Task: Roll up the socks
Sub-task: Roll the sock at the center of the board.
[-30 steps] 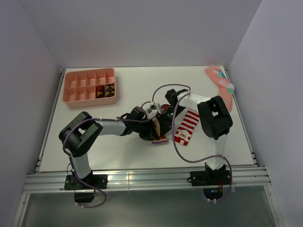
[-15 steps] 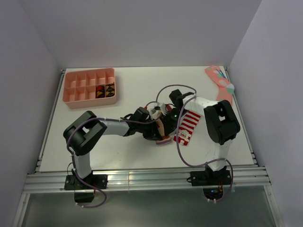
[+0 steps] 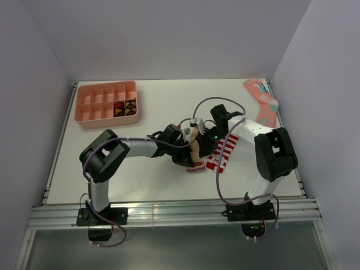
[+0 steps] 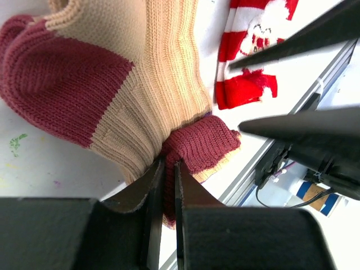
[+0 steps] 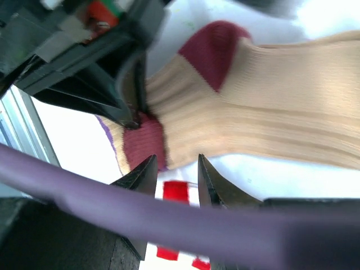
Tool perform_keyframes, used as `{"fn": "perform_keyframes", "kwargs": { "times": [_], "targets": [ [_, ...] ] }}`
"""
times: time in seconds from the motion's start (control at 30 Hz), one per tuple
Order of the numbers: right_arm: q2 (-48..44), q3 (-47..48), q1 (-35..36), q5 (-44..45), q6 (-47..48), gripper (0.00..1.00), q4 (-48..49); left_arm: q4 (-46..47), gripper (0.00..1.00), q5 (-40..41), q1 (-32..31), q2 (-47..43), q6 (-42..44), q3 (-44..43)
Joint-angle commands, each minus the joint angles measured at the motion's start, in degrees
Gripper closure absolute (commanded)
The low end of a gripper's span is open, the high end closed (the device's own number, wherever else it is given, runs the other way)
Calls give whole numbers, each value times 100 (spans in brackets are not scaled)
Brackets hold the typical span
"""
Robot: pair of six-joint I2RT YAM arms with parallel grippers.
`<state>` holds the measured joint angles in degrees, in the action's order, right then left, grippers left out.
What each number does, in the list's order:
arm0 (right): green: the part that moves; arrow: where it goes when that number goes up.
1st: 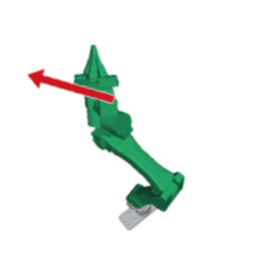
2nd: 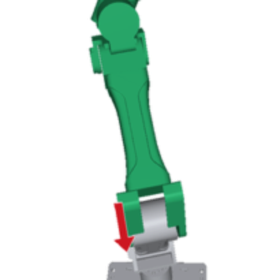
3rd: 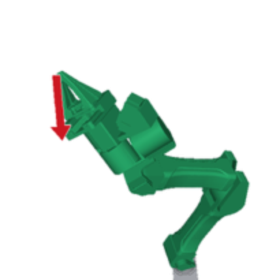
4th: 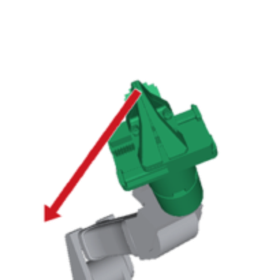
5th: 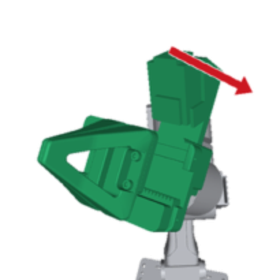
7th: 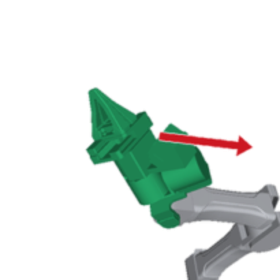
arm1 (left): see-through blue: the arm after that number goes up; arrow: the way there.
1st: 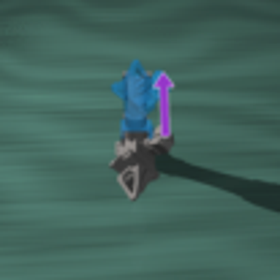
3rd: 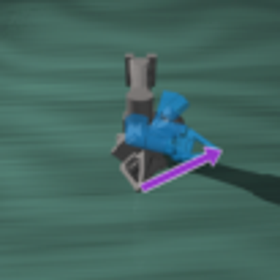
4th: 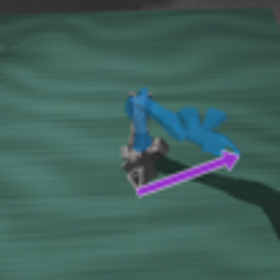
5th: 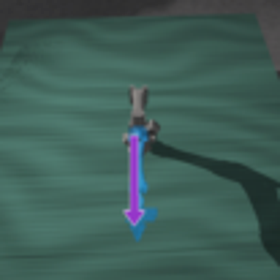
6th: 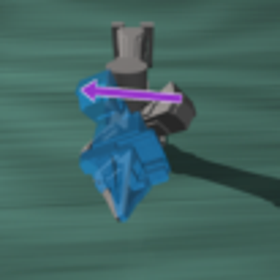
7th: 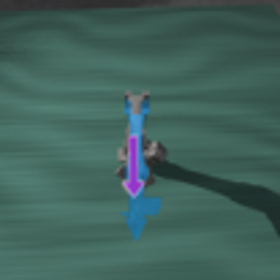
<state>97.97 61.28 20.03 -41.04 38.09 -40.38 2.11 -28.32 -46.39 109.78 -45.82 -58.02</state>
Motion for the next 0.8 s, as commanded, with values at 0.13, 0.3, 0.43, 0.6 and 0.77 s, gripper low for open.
{"fn": "perform_keyframes", "kwargs": {
  "times": [0.13, 0.3, 0.43, 0.6, 0.77],
  "targets": [
    [107, 394, -412, -282, -56, 59, 39, -1213, 98, 564, -54, 352, 539, 54],
    [-77, 245, -491, -230, 24, 59, 145, -1370, 100, 678, 86, 264, 530, 107],
    [107, 446, -492, -264, -3, 60, -5, -1660, 100, 819, 262, 211, 609, 63],
    [502, 789, -474, -238, -73, 60, -84, -1942, 100, 1012, 490, 79, 654, 62],
    [784, 1184, -439, -177, -108, 61, -277, -1951, 100, 1047, 772, -184, 592, 335]
  ]
}}
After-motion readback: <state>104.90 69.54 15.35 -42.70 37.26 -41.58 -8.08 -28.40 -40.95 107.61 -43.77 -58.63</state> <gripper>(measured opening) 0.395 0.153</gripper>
